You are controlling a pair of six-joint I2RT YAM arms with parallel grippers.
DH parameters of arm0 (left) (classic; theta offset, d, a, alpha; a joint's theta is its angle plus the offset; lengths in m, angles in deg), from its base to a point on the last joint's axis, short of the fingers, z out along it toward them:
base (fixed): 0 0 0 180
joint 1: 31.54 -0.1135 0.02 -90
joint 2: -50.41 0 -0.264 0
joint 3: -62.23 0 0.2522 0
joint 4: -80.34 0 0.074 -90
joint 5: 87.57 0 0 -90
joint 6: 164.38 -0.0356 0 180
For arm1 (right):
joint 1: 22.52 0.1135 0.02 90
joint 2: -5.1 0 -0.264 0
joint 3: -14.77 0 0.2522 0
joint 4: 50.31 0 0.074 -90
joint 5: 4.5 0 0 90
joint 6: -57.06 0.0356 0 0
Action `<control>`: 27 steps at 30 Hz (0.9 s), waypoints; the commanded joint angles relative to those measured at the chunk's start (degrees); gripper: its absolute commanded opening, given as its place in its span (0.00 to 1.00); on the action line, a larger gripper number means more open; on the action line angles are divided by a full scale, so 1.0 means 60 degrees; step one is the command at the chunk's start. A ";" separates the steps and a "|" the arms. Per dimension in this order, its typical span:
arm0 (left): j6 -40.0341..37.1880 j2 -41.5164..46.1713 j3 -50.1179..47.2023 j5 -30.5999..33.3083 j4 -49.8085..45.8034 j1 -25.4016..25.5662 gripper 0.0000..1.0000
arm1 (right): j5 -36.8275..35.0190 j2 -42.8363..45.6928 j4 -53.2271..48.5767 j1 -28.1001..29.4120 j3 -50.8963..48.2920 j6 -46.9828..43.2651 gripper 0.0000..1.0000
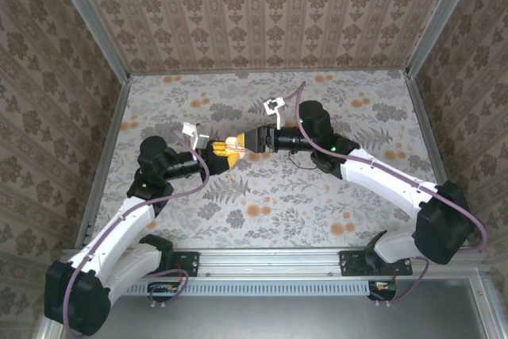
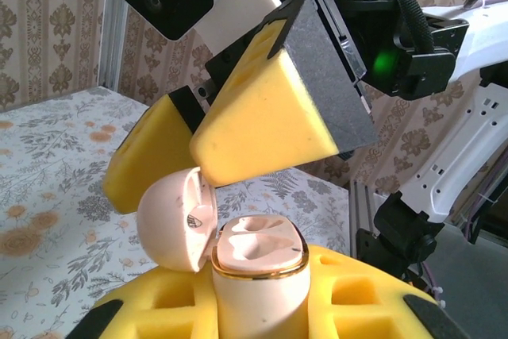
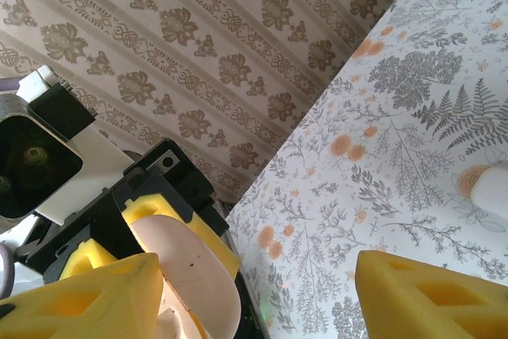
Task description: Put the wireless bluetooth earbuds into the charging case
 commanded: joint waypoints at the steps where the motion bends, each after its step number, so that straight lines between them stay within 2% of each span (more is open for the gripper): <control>1: -0.0314 0.0324 -0.0121 -0.0116 0.0548 -0.0111 0.00 | -0.0131 0.0406 -0.0611 -0.0104 0.0201 0.0181 0.66; 8: -0.0290 0.0378 -0.0342 -0.0041 0.0641 -0.0395 0.00 | -0.0027 0.0707 -0.1234 -0.0104 0.0329 0.0051 0.67; 14: -0.0220 0.0847 -0.0963 -0.0070 0.1157 -0.0811 0.00 | -0.0290 0.0935 -0.1343 -0.0104 0.0020 0.0094 0.67; 20: -0.0228 0.1259 -0.1170 -0.0087 0.0984 -0.1133 0.00 | -0.0687 0.0906 -0.1296 -0.0104 -0.0482 0.0232 0.67; 24: -0.0360 0.1781 -0.1264 0.0031 0.0478 -0.1371 0.00 | -0.1471 0.0071 -0.2411 -0.0040 -0.0163 0.0195 0.66; 27: -0.0682 0.2447 -0.1244 0.0241 -0.0405 -0.1475 0.00 | -0.1738 -0.1217 -0.3533 0.0067 0.0597 -0.0065 0.63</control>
